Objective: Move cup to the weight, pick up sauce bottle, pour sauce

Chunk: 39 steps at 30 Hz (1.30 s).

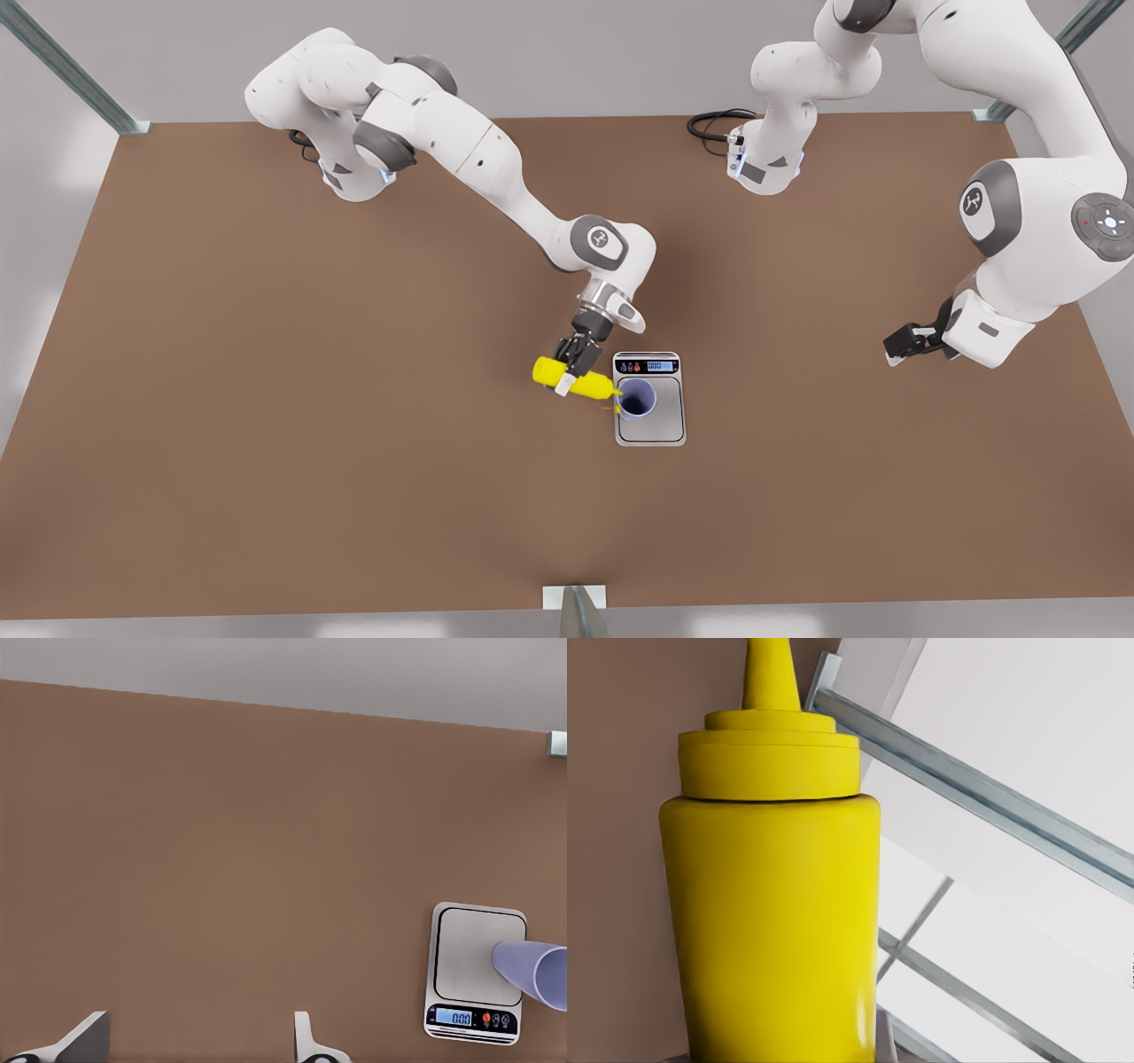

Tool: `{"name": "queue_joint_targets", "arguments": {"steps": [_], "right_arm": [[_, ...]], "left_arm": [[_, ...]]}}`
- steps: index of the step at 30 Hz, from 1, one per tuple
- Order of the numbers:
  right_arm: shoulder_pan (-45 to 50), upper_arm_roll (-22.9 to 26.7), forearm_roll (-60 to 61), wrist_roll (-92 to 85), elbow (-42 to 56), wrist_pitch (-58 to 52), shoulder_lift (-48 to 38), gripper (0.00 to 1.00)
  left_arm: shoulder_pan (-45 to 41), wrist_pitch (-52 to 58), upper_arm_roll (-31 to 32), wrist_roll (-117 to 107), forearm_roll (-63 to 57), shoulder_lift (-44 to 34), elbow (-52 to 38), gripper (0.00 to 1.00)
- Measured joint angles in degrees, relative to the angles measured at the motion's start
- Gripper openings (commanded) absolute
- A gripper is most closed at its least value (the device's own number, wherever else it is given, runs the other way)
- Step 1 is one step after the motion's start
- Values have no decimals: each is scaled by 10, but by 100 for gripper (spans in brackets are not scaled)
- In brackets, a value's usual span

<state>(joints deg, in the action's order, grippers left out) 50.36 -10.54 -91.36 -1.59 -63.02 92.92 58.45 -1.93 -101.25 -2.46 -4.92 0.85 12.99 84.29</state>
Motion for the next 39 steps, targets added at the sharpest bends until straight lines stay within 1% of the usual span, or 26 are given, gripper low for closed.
{"name": "queue_joint_targets", "arguments": {"steps": [10, 12, 13, 17, 19, 21, 22, 23, 26, 27, 29, 30, 32, 33, 34, 37, 39], "right_arm": [[0, 0, 0, 0, 4, -1, 2, 57], [-5, -1, 16, -1, 6, -1, -4, 57], [-7, -1, 44, -1, 6, 0, -12, 57], [-52, -4, 199, 1, 8, 11, -49, 57], [-93, -12, 270, -1, 7, 45, -67, 57], [-135, -12, 386, -3, 6, 86, -83, 57], [-151, -12, 437, -17, 3, 110, -90, 57], [-162, -11, 458, -30, 2, 117, -90, 57], [-193, -6, 571, -89, -3, 177, -98, 57], [-208, -6, 632, -109, -10, 207, -99, 57], [-229, -5, 720, -182, -34, 244, -106, 57], [-248, -5, 773, -247, -59, 270, -117, 57], [-294, -5, 908, -393, -144, 356, -152, 57], [-313, -5, 949, -458, -185, 395, -168, 57], [-333, -8, 976, -512, -204, 407, -175, 57], [-386, -8, 1181, -765, -230, 404, -172, 57], [-419, -11, 1290, -899, -252, 397, -170, 57]], "left_arm": [[0, -8, 0, 1, 0, 0, 0, 100], [0, -7, 0, 1, 0, 0, 0, 100], [0, -7, 0, 1, 0, -1, 0, 100], [0, -8, 0, 1, -1, 0, 0, 100], [0, -8, 0, 1, -1, 0, 0, 100], [0, -8, 0, 1, -1, 0, 0, 100], [0, -8, 0, 1, -1, 0, 0, 100], [0, -8, 0, 2, -1, 0, 0, 100], [-1, -8, 0, 2, -1, 0, 0, 100], [-1, -8, 0, 2, -1, 0, 0, 100], [0, -8, 0, 1, -1, -1, 0, 100], [0, -8, 0, 1, -1, -1, 0, 100], [-1, -8, 0, 1, -1, -1, 0, 100], [-1, -8, 0, 2, -1, 0, 0, 100], [0, -15, 0, 2, -1, 1, 0, 100], [-1, -17, 0, 3, -1, 0, 0, 100], [-1, -17, 0, 3, -1, 0, 0, 100]]}}
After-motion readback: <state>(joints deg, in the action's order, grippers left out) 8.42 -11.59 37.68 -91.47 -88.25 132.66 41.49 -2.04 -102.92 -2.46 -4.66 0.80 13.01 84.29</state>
